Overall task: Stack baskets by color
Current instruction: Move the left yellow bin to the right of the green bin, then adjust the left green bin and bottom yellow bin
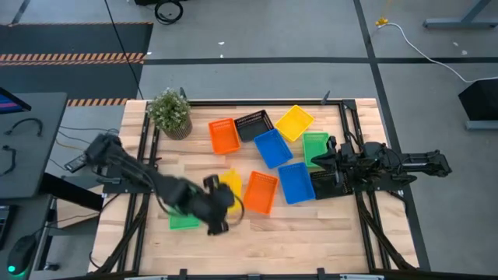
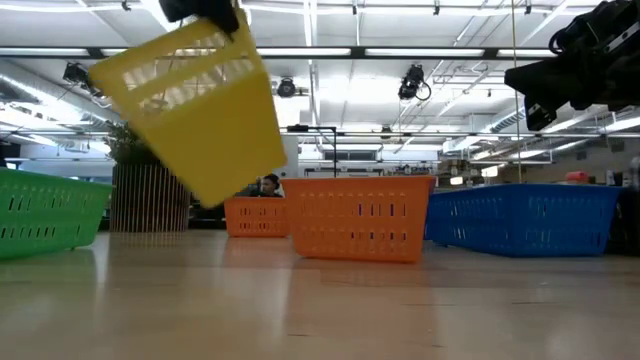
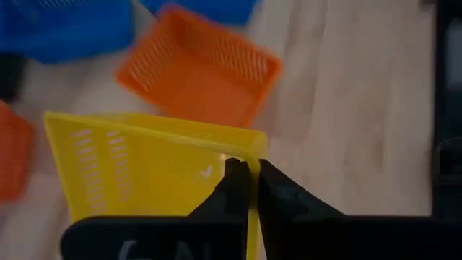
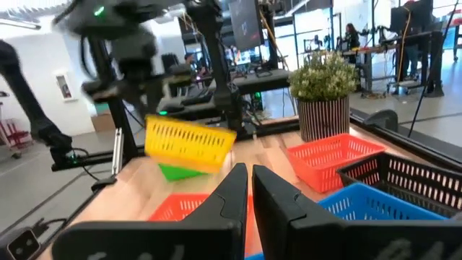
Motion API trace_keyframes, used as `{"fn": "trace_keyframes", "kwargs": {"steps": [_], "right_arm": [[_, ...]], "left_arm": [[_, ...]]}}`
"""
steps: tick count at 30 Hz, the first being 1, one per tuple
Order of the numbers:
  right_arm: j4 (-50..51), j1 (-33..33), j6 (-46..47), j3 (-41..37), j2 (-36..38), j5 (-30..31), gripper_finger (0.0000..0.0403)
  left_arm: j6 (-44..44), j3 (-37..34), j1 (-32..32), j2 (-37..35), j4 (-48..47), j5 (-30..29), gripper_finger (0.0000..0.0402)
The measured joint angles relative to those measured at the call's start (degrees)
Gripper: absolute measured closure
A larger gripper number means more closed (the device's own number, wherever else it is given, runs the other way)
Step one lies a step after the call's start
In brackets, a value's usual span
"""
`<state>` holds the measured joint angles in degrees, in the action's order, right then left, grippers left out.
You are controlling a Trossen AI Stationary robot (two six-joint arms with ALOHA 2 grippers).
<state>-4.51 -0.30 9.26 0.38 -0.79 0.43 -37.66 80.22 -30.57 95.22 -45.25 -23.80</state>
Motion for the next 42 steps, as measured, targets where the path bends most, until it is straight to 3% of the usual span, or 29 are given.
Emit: {"fn": "trace_keyframes", "kwargs": {"steps": [11,17,23,32,37,42], "right_arm": [[-0.12,0.02,0.00,0.00,-0.05,-0.03,0.0374],[-0.56,0.02,0.01,0.00,-0.05,-0.04,0.0374],[-0.66,0.02,0.01,0.00,-0.05,-0.05,0.0374],[-0.71,0.02,0.01,0.00,-0.05,-0.05,0.0374],[-0.84,0.02,0.01,0.00,-0.05,-0.05,0.0374],[-0.84,0.02,0.01,0.00,-0.05,-0.05,0.0374]], "left_arm": [[-3.69,13.50,-3.71,18.38,-10.86,0.25,0.0380],[-3.52,14.17,-1.84,22.61,-14.96,4.61,0.0371],[-0.28,14.08,-0.38,22.97,-15.84,5.45,0.0358],[1.04,14.06,0.50,20.49,-20.59,11.56,0.0235],[-7.78,14.06,-1.42,14.42,-27.29,14.71,0.0193],[-14.86,14.10,-9.03,11.78,-29.46,14.71,0.0189]]}}
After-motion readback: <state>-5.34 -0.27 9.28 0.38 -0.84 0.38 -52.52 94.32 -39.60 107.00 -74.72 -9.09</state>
